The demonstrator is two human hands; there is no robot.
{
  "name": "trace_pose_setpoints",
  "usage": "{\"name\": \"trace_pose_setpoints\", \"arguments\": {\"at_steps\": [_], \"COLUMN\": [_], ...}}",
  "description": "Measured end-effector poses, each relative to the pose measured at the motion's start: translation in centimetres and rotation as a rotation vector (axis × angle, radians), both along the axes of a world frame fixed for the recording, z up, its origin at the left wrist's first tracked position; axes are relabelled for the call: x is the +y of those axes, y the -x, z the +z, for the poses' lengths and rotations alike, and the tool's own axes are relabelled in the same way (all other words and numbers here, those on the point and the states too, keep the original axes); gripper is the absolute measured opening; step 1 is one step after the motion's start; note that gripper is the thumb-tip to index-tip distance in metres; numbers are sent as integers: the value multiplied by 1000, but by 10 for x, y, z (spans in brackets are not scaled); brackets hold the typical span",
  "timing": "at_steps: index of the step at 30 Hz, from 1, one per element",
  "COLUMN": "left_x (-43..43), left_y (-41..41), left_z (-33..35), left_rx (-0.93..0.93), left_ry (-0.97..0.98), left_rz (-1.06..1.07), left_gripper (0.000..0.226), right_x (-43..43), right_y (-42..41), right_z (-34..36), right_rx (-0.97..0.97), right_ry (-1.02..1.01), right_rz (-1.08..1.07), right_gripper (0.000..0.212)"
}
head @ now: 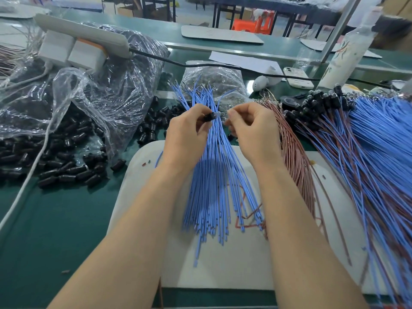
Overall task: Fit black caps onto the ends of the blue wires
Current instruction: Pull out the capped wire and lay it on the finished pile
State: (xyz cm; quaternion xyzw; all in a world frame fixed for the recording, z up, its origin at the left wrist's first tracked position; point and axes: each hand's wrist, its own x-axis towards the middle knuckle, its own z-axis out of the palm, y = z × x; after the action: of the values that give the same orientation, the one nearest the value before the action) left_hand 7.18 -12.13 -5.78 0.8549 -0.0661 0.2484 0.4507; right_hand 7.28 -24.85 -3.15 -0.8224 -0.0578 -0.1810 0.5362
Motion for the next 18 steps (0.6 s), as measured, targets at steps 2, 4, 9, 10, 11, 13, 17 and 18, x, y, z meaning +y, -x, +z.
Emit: {"name": "trace_pose_setpoints", "arguments": {"at_steps": [2, 4, 9, 10, 11, 13, 17, 18], "left_x": [-1, -4, 4, 7, 8, 7, 6, 6], "left_y": [0, 0, -6, -6, -6, -4, -3, -3], "left_z": [0, 0, -5, -6, -5, -2, 4, 5], "left_rx": [-31, -63, 23, 36, 29, -5, -32, -37], "left_ry": [3, -17, -37, -4, 33, 112, 243, 258], "left_rz": [-19, -55, 30, 64, 80, 52, -1, -8], "left_gripper": [15, 14, 14, 14, 14, 14, 13, 14], "right_x": [6, 9, 0, -4, -6, -7, 2, 4], "right_y": [2, 3, 4, 3, 2, 2, 3, 4], "right_z": [-2, -5, 1, 3, 5, 5, 3, 4], "right_rx": [-16, -51, -149, -159, -157, -120, -95, -107], "right_ry": [38, 114, 90, 51, 16, -13, -10, -11], "right_rz": [25, 30, -42, -62, -70, -57, 40, 59], "right_gripper": [4, 7, 8, 11, 13, 10, 7, 8]}}
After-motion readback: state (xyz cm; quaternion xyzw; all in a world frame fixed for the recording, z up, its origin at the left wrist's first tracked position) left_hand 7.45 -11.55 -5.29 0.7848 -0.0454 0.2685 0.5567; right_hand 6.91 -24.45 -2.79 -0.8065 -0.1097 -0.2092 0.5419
